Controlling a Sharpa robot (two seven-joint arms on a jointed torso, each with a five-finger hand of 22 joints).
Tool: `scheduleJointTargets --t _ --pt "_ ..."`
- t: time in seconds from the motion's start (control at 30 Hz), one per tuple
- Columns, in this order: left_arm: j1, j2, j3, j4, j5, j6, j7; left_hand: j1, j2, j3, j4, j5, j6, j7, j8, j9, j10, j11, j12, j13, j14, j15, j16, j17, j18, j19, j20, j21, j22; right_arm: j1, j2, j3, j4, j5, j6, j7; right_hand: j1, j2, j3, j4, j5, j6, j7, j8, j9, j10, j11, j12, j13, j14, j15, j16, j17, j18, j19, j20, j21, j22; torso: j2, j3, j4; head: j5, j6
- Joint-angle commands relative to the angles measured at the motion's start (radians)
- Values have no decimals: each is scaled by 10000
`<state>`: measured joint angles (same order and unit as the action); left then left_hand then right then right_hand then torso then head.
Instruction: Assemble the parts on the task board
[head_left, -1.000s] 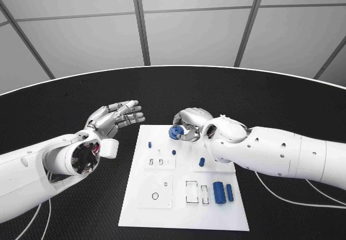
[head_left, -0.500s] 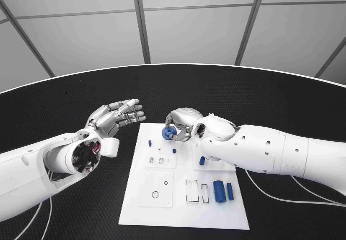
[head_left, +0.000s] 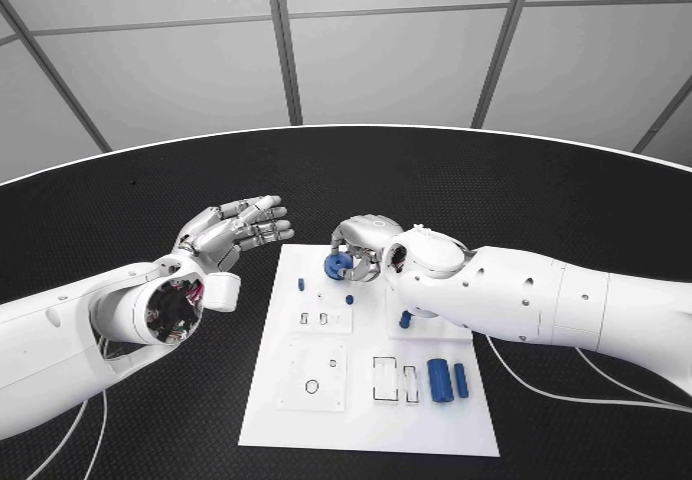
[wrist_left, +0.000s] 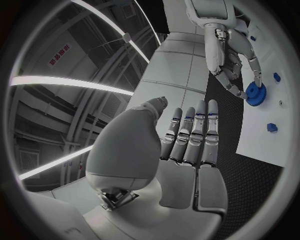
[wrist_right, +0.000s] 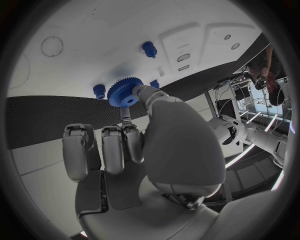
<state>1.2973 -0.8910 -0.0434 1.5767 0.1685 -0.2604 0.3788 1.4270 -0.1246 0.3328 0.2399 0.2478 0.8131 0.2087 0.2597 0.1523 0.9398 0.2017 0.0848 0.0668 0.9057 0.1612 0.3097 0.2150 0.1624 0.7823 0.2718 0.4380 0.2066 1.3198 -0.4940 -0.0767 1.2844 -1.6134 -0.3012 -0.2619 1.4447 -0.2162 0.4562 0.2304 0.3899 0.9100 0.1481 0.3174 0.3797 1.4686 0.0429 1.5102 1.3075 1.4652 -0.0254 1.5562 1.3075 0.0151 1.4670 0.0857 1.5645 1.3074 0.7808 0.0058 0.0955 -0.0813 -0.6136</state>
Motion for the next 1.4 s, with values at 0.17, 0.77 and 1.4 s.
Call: scheduleJointTargets --t 0.17,0.77,1.4 --pt "0 -4 1 5 0 5 -4 -11 -60 47 5 -62 49 467 -58 -16 41 29 -42 -6 -80 -9 -32 9 182 -31 -18 37 15 -12 44 -20 -106 0 218 -2 -9 122 45 -26 -13 573 -316 475 311 541 -66 8 2096 1001 -52 38 2374 -151 1038 -68 63 2634 0 8 19 -4 -24" --pt "0 -34 1 10 0 0 -10 -11 -60 47 5 -62 49 467 -58 -16 41 29 -42 -6 -80 -9 -32 9 182 -31 -18 37 15 -42 77 -39 -263 0 366 -228 -743 -222 170 -89 -906 -554 186 -406 -44 217 372 -334 1802 996 314 31 2354 -151 1038 222 63 2634 -9 8 7 4 -26" --pt "0 -52 1 14 0 -21 -9 -29 -72 54 2 -79 49 469 -62 -18 46 31 -58 -6 -88 -6 -41 17 181 -48 -15 53 20 -43 -2 -40 -275 1 982 -192 -1279 -213 -885 187 -1322 -904 313 -1013 -338 99 522 -407 1709 999 478 47 2380 -151 1038 432 63 2634 -9 -8 16 0 -18"
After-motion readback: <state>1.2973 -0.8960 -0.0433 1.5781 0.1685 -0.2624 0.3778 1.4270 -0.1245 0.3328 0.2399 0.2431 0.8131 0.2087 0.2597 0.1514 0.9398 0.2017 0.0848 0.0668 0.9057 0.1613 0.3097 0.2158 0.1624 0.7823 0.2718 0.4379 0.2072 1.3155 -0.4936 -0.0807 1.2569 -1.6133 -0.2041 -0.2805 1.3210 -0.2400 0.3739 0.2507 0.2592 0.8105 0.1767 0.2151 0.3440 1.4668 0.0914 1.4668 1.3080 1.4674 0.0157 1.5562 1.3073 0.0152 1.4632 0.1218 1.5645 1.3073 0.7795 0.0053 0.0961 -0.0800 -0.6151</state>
